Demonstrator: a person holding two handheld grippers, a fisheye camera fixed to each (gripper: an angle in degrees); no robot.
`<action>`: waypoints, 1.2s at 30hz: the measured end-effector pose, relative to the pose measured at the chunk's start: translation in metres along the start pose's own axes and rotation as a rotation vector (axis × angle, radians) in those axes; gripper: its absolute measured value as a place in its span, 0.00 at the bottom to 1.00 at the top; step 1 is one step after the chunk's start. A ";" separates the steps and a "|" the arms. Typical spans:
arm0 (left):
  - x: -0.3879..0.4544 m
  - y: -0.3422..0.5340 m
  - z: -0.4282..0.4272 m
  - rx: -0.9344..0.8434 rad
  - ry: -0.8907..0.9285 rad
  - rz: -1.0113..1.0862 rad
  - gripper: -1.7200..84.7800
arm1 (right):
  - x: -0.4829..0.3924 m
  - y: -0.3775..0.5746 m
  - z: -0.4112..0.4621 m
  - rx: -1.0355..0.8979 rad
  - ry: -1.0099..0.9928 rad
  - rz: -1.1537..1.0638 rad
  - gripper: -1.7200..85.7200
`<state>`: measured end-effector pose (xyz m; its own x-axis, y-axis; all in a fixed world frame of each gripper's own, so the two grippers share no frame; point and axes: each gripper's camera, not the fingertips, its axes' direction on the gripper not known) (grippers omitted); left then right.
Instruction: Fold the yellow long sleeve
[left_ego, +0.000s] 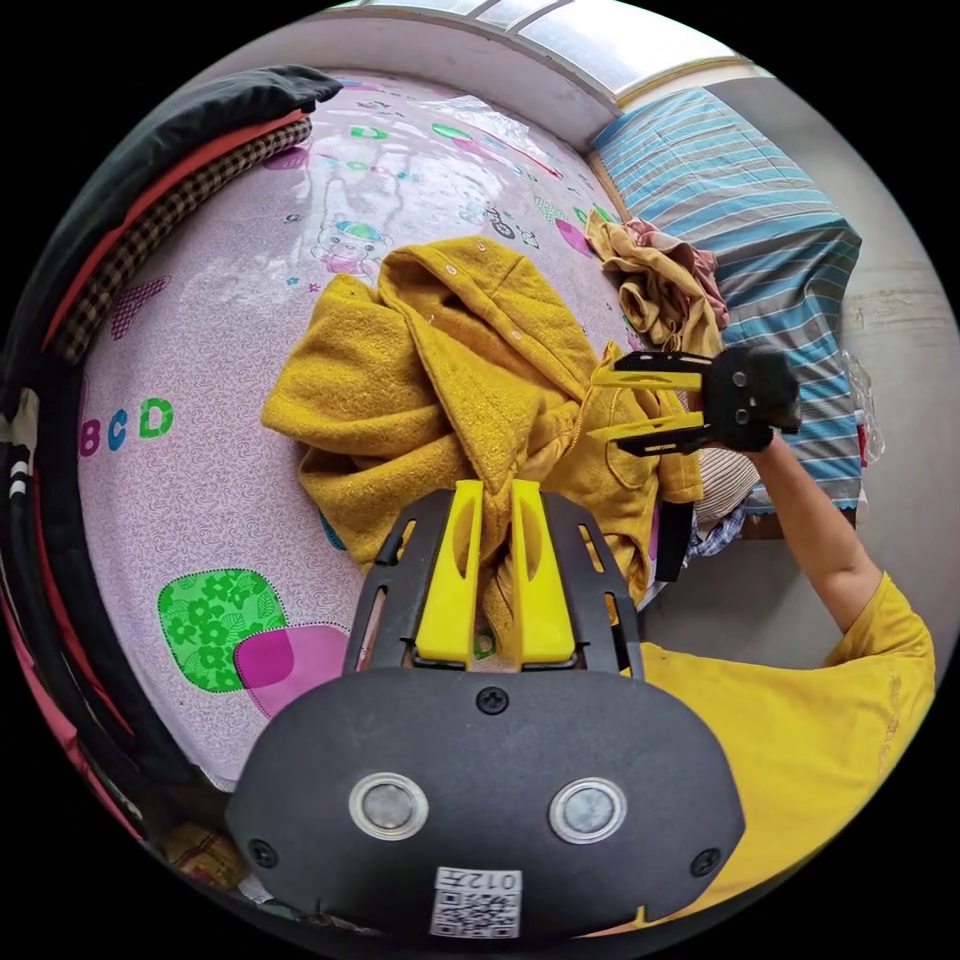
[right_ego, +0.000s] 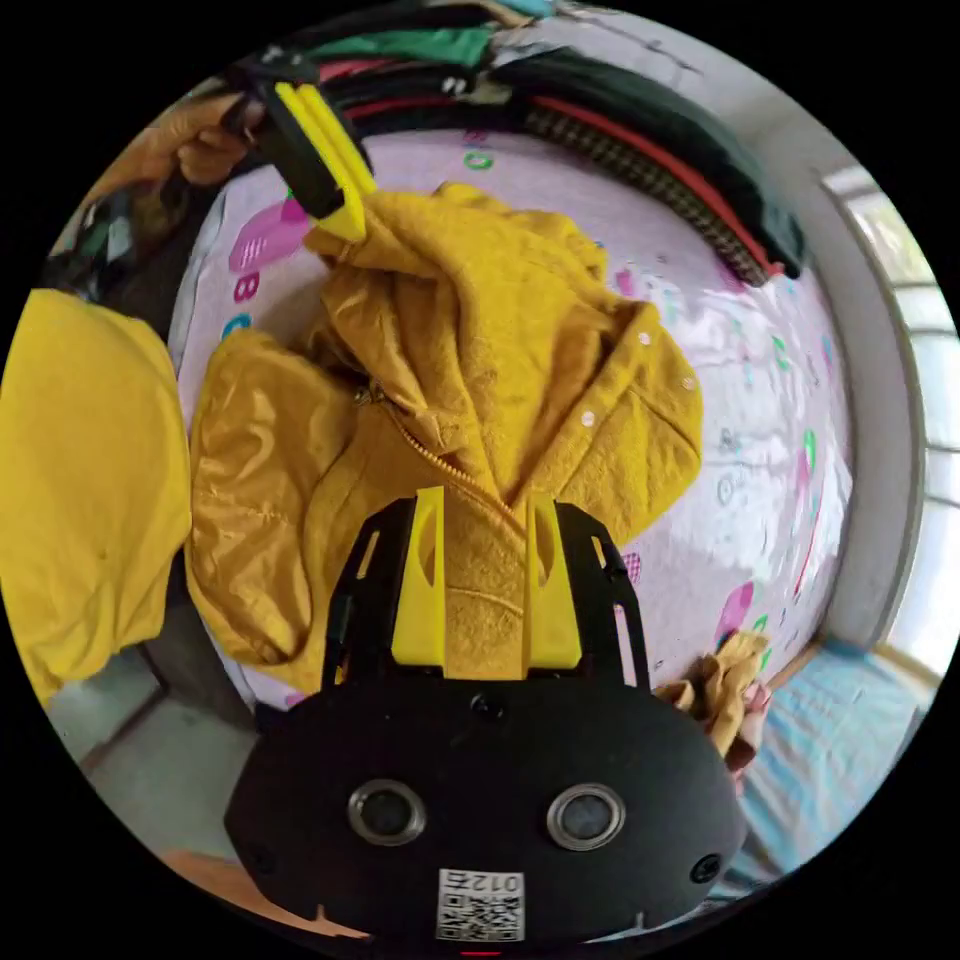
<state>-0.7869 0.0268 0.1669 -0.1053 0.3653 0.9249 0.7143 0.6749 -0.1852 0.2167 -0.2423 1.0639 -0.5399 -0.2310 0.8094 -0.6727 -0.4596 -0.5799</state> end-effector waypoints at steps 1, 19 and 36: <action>0.000 0.001 0.000 0.001 0.003 -0.008 0.08 | -0.001 -0.011 0.013 -0.093 -0.039 -0.077 0.13; -0.007 -0.017 0.010 -0.068 0.167 0.014 0.09 | -0.203 0.156 0.007 -0.271 -0.527 0.254 0.07; 0.037 -0.005 -0.011 -0.046 0.111 -0.069 0.09 | 0.022 0.215 -0.019 0.049 -0.241 0.653 0.11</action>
<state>-0.7872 0.0298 0.2059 -0.0803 0.2442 0.9664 0.7390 0.6652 -0.1067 0.0505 -0.3295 0.9551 -0.6951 -0.6544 0.2976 -0.2215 -0.1989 -0.9547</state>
